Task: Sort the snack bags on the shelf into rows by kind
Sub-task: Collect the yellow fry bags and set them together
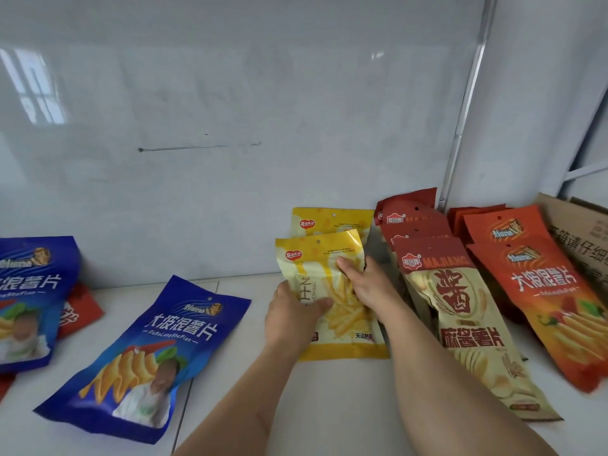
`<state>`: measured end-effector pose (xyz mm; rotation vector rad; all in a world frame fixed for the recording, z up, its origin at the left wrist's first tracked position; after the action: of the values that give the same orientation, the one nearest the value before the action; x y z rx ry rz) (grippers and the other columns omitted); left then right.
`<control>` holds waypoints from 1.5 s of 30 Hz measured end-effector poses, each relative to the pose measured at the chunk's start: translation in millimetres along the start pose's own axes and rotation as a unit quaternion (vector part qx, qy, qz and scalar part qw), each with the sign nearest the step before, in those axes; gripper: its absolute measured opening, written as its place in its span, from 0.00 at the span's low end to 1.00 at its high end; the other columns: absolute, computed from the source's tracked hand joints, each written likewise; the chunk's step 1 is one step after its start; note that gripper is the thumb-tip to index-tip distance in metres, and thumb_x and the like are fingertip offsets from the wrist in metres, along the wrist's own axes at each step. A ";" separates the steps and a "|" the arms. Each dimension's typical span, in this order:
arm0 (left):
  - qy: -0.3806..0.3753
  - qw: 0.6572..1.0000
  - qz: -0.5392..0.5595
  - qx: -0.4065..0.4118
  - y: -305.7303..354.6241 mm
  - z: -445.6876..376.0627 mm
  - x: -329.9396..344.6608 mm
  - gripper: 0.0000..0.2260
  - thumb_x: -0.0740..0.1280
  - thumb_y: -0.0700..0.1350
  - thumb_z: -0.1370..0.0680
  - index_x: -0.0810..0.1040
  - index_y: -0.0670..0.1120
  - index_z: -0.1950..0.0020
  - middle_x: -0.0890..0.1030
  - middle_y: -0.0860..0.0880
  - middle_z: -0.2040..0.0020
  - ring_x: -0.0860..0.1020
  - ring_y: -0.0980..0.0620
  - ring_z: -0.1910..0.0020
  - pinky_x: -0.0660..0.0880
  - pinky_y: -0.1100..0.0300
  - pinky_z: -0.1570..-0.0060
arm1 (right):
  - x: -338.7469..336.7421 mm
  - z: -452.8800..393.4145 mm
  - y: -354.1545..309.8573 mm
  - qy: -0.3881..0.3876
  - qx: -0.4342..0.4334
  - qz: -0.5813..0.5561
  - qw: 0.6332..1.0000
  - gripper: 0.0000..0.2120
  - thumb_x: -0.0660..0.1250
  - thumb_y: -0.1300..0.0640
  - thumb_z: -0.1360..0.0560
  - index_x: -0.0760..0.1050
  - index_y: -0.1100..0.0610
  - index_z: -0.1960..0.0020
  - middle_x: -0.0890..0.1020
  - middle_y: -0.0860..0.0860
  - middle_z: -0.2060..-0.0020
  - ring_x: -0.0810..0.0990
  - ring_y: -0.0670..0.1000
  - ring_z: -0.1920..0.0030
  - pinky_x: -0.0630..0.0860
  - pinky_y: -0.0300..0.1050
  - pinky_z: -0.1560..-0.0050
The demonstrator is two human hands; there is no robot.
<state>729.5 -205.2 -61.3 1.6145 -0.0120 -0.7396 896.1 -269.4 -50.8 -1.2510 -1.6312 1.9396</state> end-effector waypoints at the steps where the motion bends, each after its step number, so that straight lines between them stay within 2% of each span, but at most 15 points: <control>1: 0.008 1.000 -0.008 0.002 0.1 -0.7 1.2 0.30 0.76 0.62 0.34 0.71 0.53 0.38 0.81 0.54 0.45 0.80 0.49 0.46 0.79 0.46 0.45 | 1.2 -3.9 1.0 0.000 -0.003 0.004 1.000 0.25 0.65 0.32 0.27 0.73 0.49 0.40 0.80 0.45 0.49 0.79 0.50 0.45 0.73 0.46 0.47; 6: 0.041 0.998 -0.044 0.016 2.6 -0.7 4.2 0.28 0.75 0.61 0.31 0.71 0.51 0.37 0.80 0.53 0.45 0.79 0.48 0.45 0.78 0.47 0.44 | 5.6 -12.0 1.3 0.003 -0.025 0.014 1.000 0.20 0.68 0.38 0.25 0.74 0.49 0.40 0.79 0.45 0.51 0.78 0.50 0.47 0.71 0.43 0.47; 11: 0.044 0.997 -0.063 0.014 6.6 7.3 0.4 0.31 0.74 0.62 0.32 0.68 0.51 0.35 0.81 0.52 0.43 0.80 0.47 0.44 0.78 0.47 0.45 | 4.0 -3.2 -6.5 0.053 -0.035 0.066 0.996 0.25 0.69 0.37 0.26 0.73 0.55 0.40 0.83 0.51 0.47 0.81 0.55 0.45 0.77 0.49 0.45; 14: 0.044 0.996 -0.072 0.005 9.5 13.3 -1.1 0.32 0.74 0.62 0.31 0.65 0.51 0.34 0.80 0.51 0.43 0.80 0.46 0.44 0.78 0.48 0.45 | 1.7 6.9 -16.2 0.082 -0.047 0.117 0.989 0.32 0.66 0.33 0.27 0.69 0.56 0.35 0.82 0.54 0.42 0.80 0.58 0.41 0.77 0.52 0.44; 17: 0.047 0.997 -0.061 0.005 10.1 20.1 -3.0 0.35 0.74 0.62 0.30 0.63 0.49 0.31 0.78 0.49 0.38 0.78 0.45 0.39 0.76 0.46 0.41 | -0.4 18.3 -23.1 0.098 -0.065 0.173 0.978 0.40 0.64 0.34 0.25 0.59 0.58 0.23 0.71 0.58 0.29 0.70 0.60 0.30 0.72 0.56 0.35; 20: 0.056 0.997 -0.048 0.005 9.7 30.1 -11.4 0.38 0.71 0.62 0.26 0.61 0.47 0.24 0.71 0.48 0.30 0.73 0.45 0.32 0.74 0.45 0.37 | -0.5 31.4 -28.0 0.121 -0.108 0.236 0.958 0.39 0.61 0.39 0.21 0.52 0.60 0.21 0.58 0.58 0.22 0.58 0.59 0.23 0.62 0.54 0.28; 23: 0.083 0.995 -0.051 0.011 5.4 38.4 -30.6 0.32 0.66 0.60 0.22 0.64 0.46 0.23 0.69 0.48 0.27 0.72 0.47 0.31 0.73 0.51 0.36 | 7.2 45.4 -33.8 0.127 -0.169 0.301 0.930 0.31 0.58 0.41 0.19 0.60 0.58 0.23 0.58 0.57 0.22 0.54 0.57 0.22 0.57 0.55 0.26; 25: 0.106 0.988 -0.103 0.038 3.6 46.2 -48.5 0.24 0.63 0.57 0.19 0.70 0.46 0.27 0.73 0.48 0.30 0.75 0.48 0.35 0.72 0.55 0.42 | 20.1 55.5 -38.1 0.123 -0.229 0.339 0.904 0.25 0.60 0.43 0.19 0.70 0.58 0.29 0.66 0.57 0.25 0.61 0.58 0.24 0.61 0.56 0.29; 28: 0.152 0.956 -0.234 0.088 1.4 59.1 -79.8 0.17 0.60 0.53 0.17 0.75 0.47 0.32 0.77 0.49 0.35 0.76 0.47 0.39 0.74 0.53 0.47 | 48.0 73.3 -49.5 0.130 -0.339 0.347 0.865 0.15 0.68 0.48 0.24 0.81 0.57 0.44 0.80 0.56 0.39 0.78 0.60 0.38 0.71 0.56 0.40; 30: 0.177 0.922 -0.323 0.118 -1.8 66.0 -103.1 0.16 0.58 0.52 0.16 0.76 0.47 0.34 0.78 0.49 0.37 0.76 0.47 0.40 0.74 0.53 0.49 | 69.4 87.0 -59.5 0.102 -0.386 0.349 0.848 0.11 0.70 0.50 0.26 0.82 0.56 0.49 0.82 0.54 0.47 0.81 0.59 0.45 0.74 0.54 0.46; 34: 0.176 0.855 -0.470 0.133 -23.7 75.2 -155.3 0.14 0.58 0.49 0.17 0.75 0.47 0.35 0.78 0.49 0.38 0.75 0.47 0.40 0.72 0.54 0.44 | 111.7 115.2 -80.5 0.046 -0.453 0.355 0.817 0.07 0.71 0.53 0.26 0.82 0.56 0.52 0.83 0.52 0.53 0.82 0.58 0.51 0.74 0.51 0.50; 37: 0.156 0.793 -0.574 0.134 -47.0 82.9 -195.3 0.14 0.64 0.49 0.21 0.76 0.48 0.37 0.78 0.49 0.39 0.75 0.46 0.40 0.72 0.53 0.43 | 145.9 135.4 -96.8 0.002 -0.473 0.368 0.801 0.09 0.66 0.52 0.22 0.81 0.55 0.48 0.82 0.52 0.50 0.80 0.57 0.48 0.72 0.50 0.47; 42: 0.178 0.763 -0.609 0.124 -78.6 103.2 -265.5 0.11 0.61 0.45 0.19 0.77 0.48 0.38 0.77 0.48 0.39 0.74 0.45 0.37 0.71 0.52 0.40 | 204.3 175.0 -127.7 -0.060 -0.473 0.376 0.795 0.14 0.61 0.51 0.19 0.77 0.54 0.38 0.79 0.51 0.40 0.76 0.55 0.39 0.68 0.52 0.39; 45: 0.201 0.762 -0.605 0.111 -98.0 109.6 -308.8 0.13 0.59 0.46 0.17 0.76 0.47 0.36 0.76 0.46 0.35 0.74 0.44 0.36 0.72 0.52 0.42 | 239.7 201.2 -151.8 -0.071 -0.478 0.363 0.797 0.16 0.56 0.49 0.17 0.75 0.54 0.35 0.78 0.51 0.37 0.75 0.55 0.38 0.70 0.51 0.38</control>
<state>395.3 -154.2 -9.6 1.8806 1.4296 -1.3531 561.2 -181.0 -18.3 -2.4433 -2.6485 1.4940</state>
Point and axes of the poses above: each hand's wrist, its own z-axis away from the middle knuckle, its own x-axis out of the palm, y = z × x, the point moved 2 cm from there along -z, towards the middle knuckle
